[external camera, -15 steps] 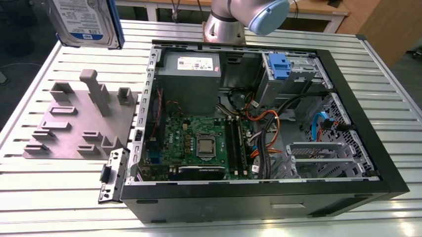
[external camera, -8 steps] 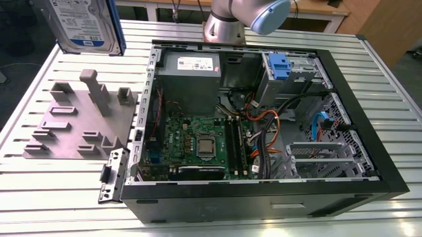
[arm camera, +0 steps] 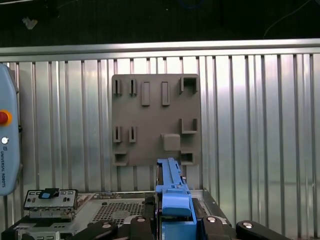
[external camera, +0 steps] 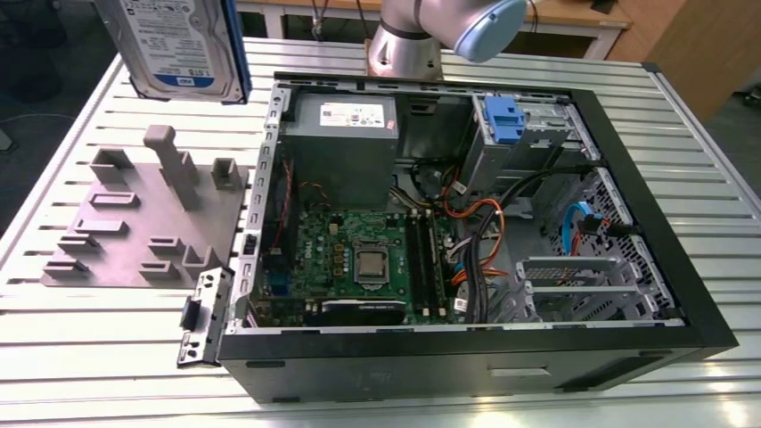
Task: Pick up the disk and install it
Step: 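Pick up the disk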
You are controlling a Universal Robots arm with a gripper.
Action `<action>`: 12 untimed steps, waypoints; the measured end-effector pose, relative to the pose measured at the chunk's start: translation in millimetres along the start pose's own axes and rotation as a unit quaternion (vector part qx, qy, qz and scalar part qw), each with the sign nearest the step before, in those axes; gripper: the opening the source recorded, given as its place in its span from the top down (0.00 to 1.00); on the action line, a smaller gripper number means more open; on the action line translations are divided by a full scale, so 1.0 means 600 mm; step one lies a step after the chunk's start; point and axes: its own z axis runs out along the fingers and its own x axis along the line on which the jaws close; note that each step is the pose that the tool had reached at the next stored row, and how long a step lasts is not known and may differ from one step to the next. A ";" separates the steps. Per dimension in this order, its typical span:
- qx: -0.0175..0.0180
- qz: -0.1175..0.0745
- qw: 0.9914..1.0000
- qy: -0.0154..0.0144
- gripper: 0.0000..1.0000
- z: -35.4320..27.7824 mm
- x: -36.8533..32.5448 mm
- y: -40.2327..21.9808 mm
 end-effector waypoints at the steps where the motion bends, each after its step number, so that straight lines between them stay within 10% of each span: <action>1: 0.000 0.000 1.000 0.000 0.63 0.000 0.000 -0.002; 12: 0.000 0.000 1.000 0.000 0.63 0.000 0.000 -0.002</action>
